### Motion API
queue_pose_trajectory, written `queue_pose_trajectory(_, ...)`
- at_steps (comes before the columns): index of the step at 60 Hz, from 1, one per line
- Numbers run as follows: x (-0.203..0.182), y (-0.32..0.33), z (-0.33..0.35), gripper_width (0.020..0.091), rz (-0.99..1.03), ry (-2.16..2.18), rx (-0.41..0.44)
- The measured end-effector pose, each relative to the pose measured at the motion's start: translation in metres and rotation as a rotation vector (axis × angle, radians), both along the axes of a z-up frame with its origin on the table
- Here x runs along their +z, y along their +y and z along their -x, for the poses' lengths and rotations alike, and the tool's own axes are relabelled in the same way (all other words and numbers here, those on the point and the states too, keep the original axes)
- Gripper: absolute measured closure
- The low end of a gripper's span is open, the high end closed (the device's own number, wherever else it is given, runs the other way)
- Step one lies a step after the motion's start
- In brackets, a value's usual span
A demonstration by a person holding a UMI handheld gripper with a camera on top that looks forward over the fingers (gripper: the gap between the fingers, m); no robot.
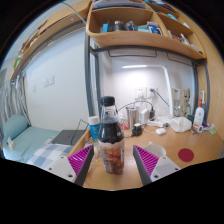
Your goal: Pour water
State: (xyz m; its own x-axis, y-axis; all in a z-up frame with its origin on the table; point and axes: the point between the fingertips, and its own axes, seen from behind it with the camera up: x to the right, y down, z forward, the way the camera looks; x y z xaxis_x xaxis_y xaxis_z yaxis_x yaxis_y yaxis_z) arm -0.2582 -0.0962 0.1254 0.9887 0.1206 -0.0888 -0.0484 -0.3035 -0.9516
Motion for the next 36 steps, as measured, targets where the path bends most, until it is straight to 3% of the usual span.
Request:
queue_pose_trajectory(13, -0.012, 0.033, -0.014, 0.0323, -0.018, -0.047, -0.026)
queue_pose_trajectory(16, -0.019, 0.037, -0.013, 0.0388, -0.014, -0.062, -0.020)
queue_pose_trajectory(20, -0.022, 0.039, -0.011, 0.0546, -0.028, -0.087, -0.021)
queue_pose_trajectory(36, -0.018, 0.044, 0.001, 0.0698, -0.026, -0.078, -0.035)
